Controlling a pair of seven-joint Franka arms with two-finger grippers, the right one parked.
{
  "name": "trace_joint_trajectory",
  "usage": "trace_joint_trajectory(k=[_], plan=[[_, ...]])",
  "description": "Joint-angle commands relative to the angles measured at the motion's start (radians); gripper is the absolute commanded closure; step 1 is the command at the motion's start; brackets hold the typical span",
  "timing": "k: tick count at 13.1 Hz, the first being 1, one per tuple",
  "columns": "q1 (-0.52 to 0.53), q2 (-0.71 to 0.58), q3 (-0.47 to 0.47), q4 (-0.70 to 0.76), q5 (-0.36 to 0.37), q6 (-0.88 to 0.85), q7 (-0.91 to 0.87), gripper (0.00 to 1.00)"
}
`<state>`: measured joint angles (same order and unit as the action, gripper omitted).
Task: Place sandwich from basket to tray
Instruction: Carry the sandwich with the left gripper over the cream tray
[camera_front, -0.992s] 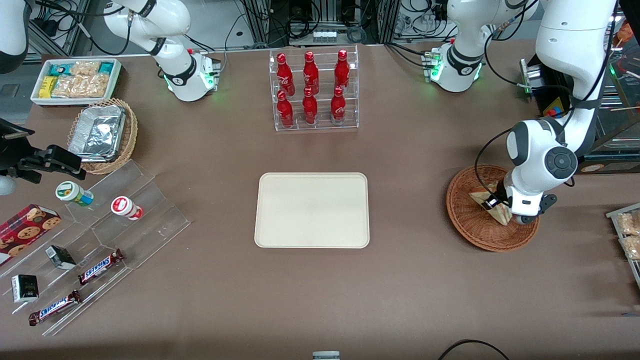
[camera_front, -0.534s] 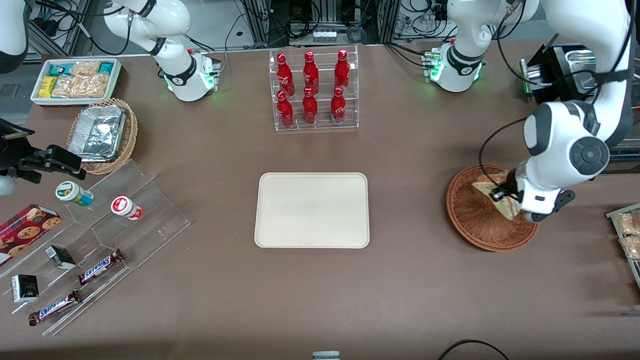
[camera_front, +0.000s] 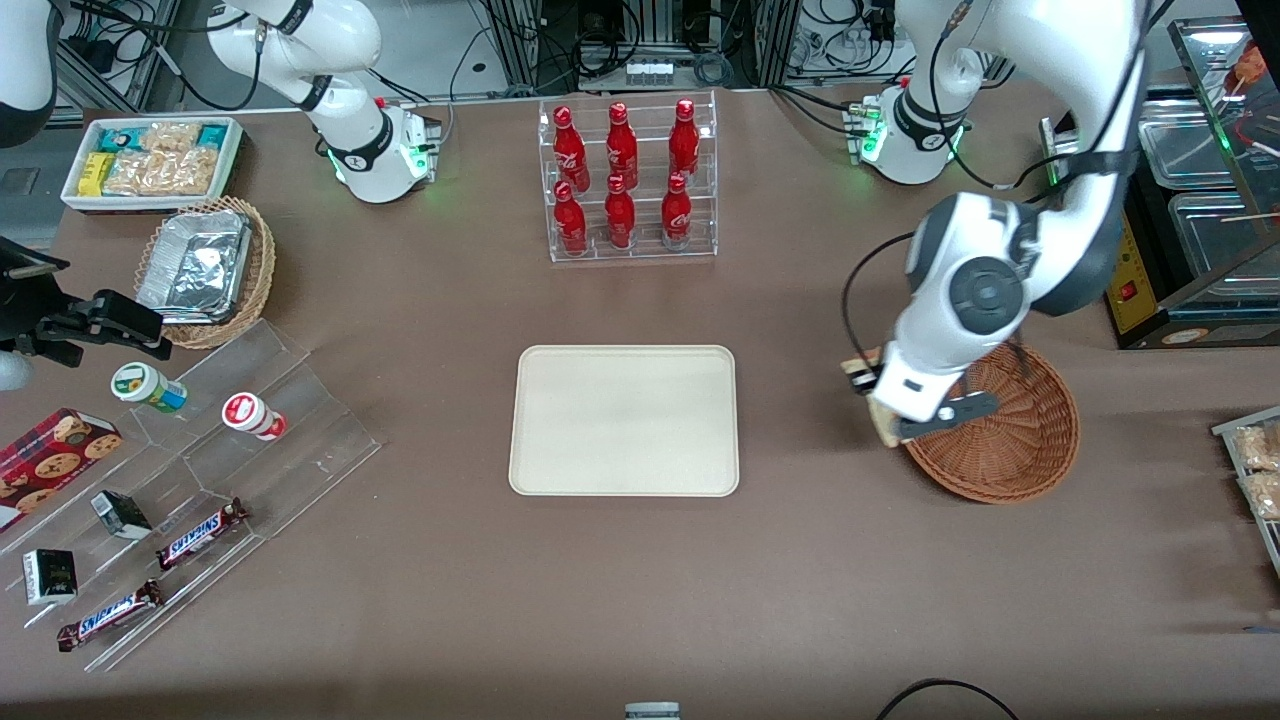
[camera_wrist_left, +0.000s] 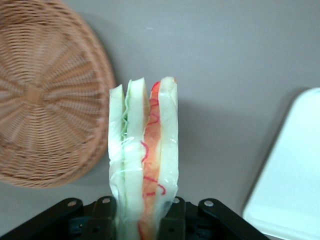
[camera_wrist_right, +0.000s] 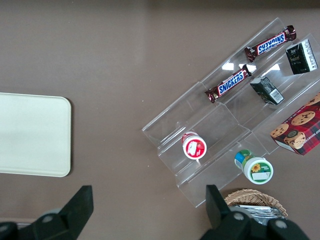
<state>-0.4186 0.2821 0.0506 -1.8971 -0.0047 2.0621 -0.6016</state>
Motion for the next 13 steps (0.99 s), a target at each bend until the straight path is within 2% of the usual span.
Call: trace_joint_trajectory(k=[1, 3, 7, 13], plan=[[-0.090, 0.145, 0.006, 0.150, -0.038, 0.002, 0.005, 0.80], [-0.138, 0.210, 0.000, 0.197, -0.089, 0.082, 0.011, 0.79], [-0.279, 0.321, -0.005, 0.211, -0.080, 0.286, 0.003, 0.79], [-0.308, 0.385, -0.005, 0.273, -0.083, 0.286, 0.068, 0.78]])
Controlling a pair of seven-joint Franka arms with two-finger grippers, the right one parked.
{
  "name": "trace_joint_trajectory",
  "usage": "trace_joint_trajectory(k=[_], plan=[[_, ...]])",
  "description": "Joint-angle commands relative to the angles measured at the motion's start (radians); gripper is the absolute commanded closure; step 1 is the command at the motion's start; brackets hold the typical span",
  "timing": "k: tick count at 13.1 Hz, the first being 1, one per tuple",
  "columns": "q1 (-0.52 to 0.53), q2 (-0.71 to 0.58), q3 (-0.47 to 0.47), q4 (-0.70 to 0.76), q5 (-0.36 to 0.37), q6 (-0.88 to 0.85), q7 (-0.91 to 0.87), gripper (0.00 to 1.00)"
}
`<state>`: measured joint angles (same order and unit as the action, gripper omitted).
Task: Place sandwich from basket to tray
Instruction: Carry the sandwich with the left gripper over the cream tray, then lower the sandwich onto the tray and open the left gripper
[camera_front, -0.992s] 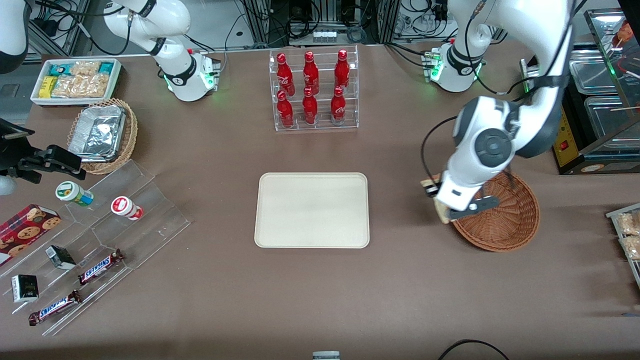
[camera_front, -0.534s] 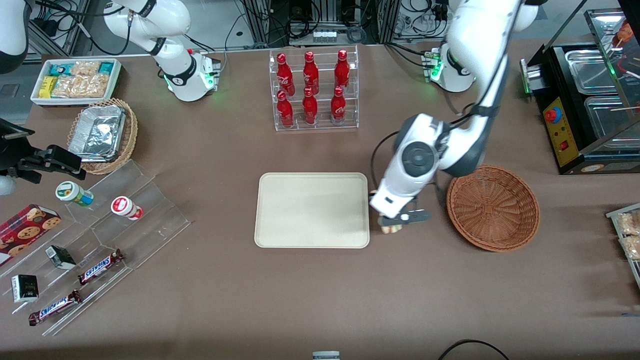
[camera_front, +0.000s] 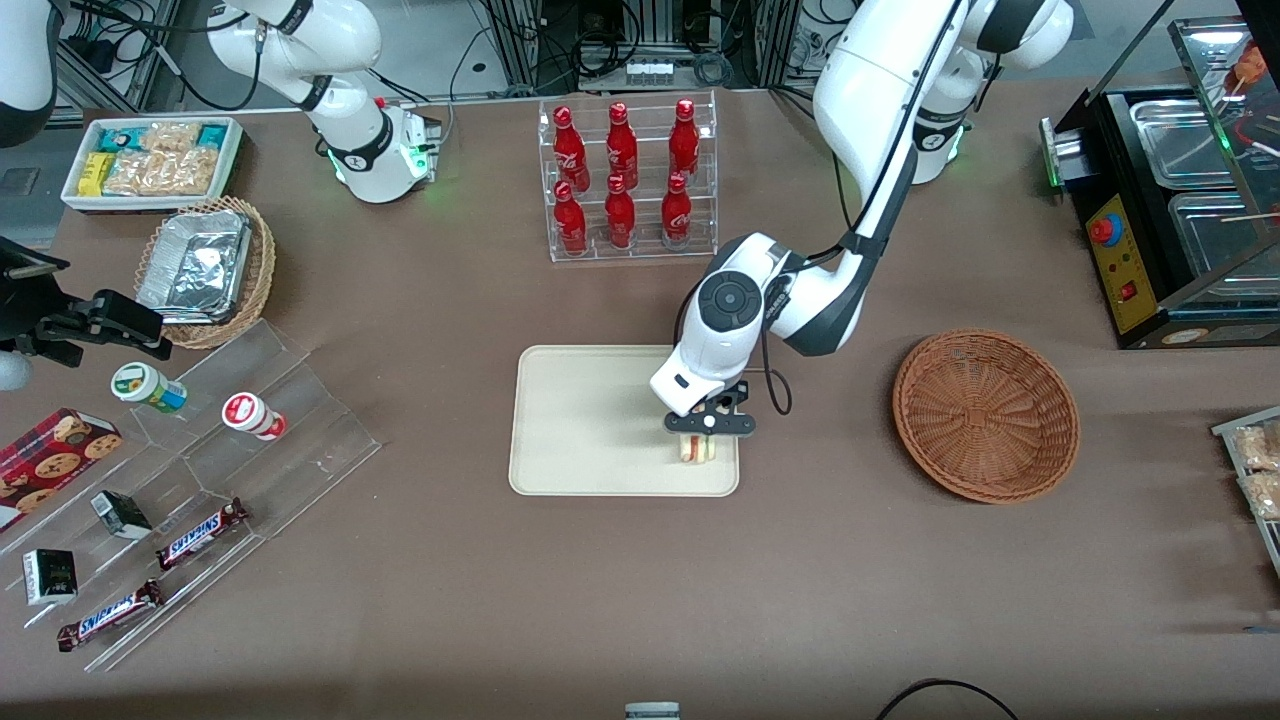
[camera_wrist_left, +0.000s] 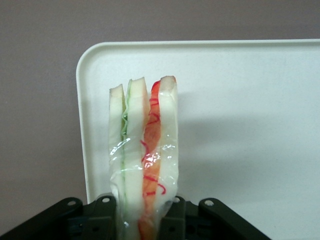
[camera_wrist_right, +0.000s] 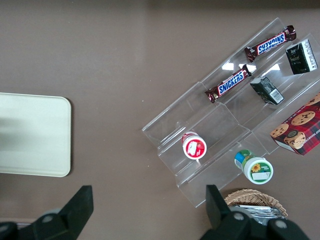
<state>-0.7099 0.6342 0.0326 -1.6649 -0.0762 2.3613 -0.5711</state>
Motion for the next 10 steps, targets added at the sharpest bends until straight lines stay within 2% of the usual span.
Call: trace_joint_trajectory(k=[1, 7, 9, 10], plan=[[-0.020, 0.045, 0.010, 0.037, -0.013, -0.014, 0.048, 0.78], [-0.029, 0.076, 0.009, 0.044, -0.022, -0.007, 0.047, 0.71], [-0.029, 0.076, 0.009, 0.057, -0.022, -0.007, 0.045, 0.67], [-0.029, 0.078, 0.009, 0.059, -0.020, -0.007, 0.045, 0.60]])
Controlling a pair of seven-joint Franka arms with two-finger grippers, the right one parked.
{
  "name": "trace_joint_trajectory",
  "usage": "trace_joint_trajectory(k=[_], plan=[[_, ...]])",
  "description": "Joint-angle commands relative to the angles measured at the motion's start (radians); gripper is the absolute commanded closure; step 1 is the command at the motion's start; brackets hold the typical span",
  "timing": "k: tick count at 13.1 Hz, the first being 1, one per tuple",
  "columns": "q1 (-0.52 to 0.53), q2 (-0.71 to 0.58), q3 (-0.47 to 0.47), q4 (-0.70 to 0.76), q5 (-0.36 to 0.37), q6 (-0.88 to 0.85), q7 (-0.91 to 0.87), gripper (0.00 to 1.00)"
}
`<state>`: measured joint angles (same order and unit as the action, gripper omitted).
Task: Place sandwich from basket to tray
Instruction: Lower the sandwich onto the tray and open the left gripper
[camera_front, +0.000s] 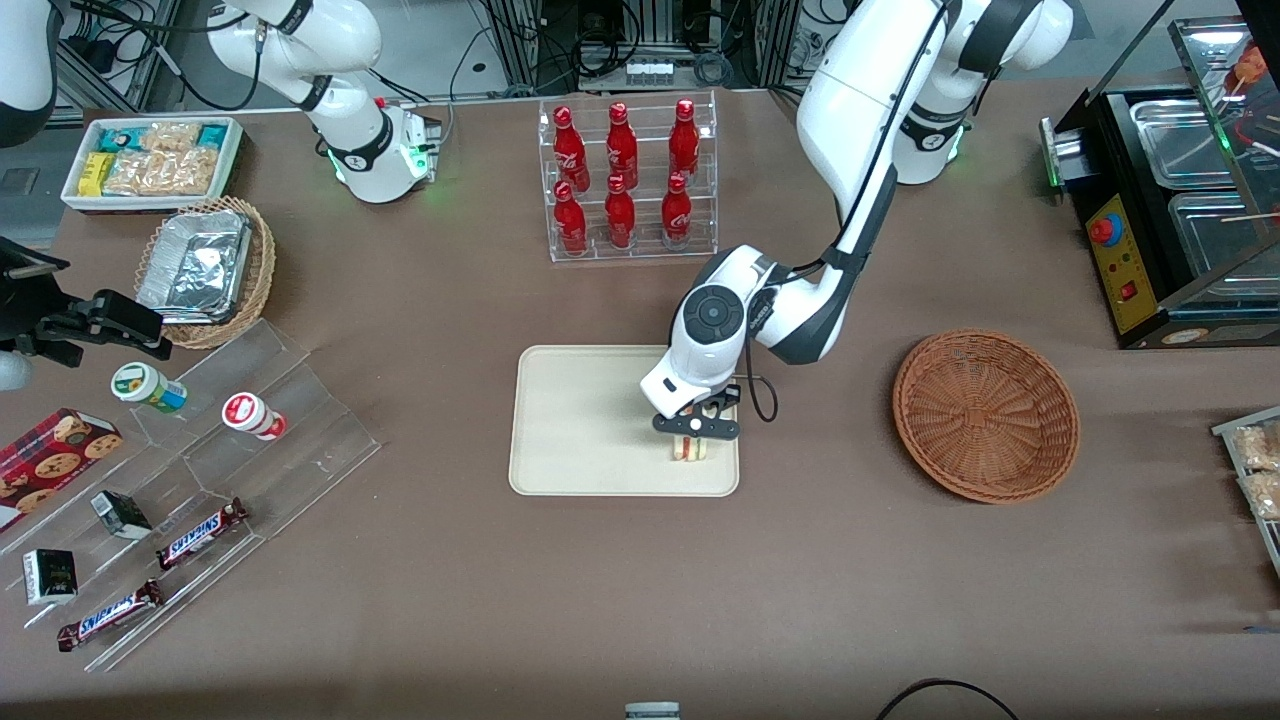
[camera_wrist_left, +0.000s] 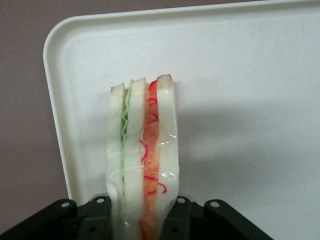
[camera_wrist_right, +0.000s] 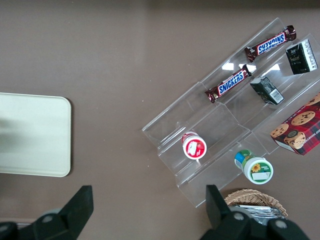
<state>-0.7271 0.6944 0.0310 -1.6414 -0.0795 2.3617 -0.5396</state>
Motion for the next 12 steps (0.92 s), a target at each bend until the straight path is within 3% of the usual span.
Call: trace_joint_trajectory(k=[1, 2, 4, 5, 6, 10, 12], plan=[[-0.014, 0.017, 0.010, 0.035, -0.017, -0.007, 0.013, 0.51], [-0.014, 0.017, 0.010, 0.035, -0.017, -0.007, 0.016, 0.41], [-0.012, 0.017, 0.010, 0.035, -0.019, -0.007, 0.015, 0.31], [-0.012, 0.016, 0.010, 0.035, -0.019, -0.007, 0.013, 0.22], [-0.012, 0.010, 0.012, 0.035, -0.019, -0.007, 0.012, 0.03], [0.009, -0.102, 0.030, 0.025, -0.020, -0.083, 0.009, 0.00], [0.009, -0.160, 0.087, 0.025, -0.020, -0.171, 0.018, 0.00]])
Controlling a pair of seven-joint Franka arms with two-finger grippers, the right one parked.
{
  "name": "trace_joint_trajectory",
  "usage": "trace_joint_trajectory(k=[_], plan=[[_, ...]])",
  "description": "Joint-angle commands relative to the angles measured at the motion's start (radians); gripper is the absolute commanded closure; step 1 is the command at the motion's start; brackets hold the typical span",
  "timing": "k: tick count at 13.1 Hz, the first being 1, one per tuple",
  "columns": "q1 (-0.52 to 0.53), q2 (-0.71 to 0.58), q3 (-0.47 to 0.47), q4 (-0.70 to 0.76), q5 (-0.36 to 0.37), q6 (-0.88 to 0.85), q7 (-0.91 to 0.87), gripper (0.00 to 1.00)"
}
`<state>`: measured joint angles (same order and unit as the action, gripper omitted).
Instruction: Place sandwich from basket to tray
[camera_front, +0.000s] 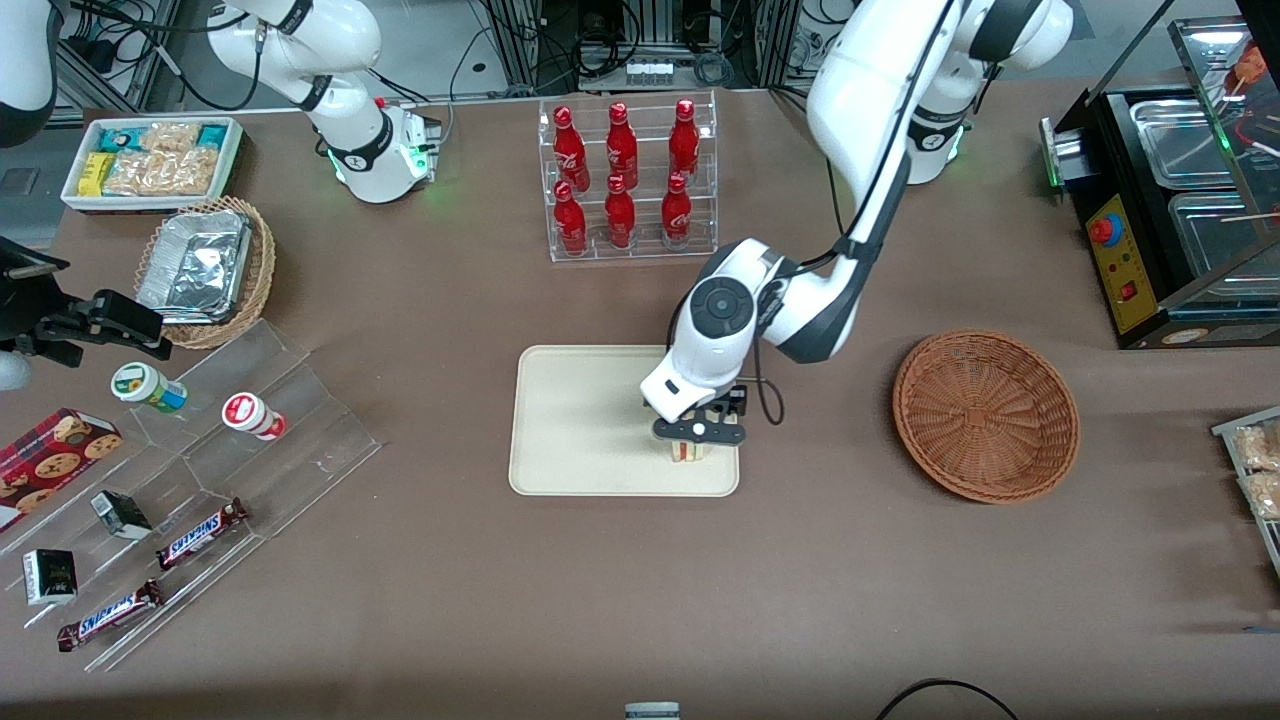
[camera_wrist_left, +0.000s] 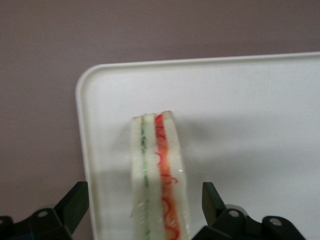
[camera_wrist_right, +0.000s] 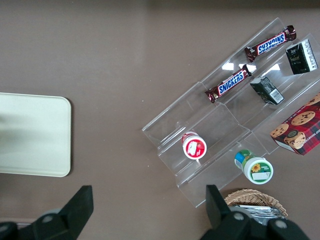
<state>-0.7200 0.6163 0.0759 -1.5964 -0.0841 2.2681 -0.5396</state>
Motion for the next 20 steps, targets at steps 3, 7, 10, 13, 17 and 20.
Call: trace_joint_trajectory(k=[3, 7, 10, 13, 17, 20], plan=[[0.002, -0.177, 0.129, -0.026, -0.016, -0.230, 0.024, 0.00], [0.002, -0.302, 0.286, -0.049, -0.014, -0.392, 0.202, 0.00], [0.002, -0.391, 0.411, -0.111, -0.016, -0.426, 0.395, 0.00], [0.002, -0.460, 0.493, -0.120, -0.014, -0.511, 0.483, 0.00], [0.005, -0.556, 0.513, -0.114, 0.007, -0.602, 0.445, 0.00], [0.250, -0.612, 0.339, -0.088, 0.020, -0.660, 0.440, 0.00]])
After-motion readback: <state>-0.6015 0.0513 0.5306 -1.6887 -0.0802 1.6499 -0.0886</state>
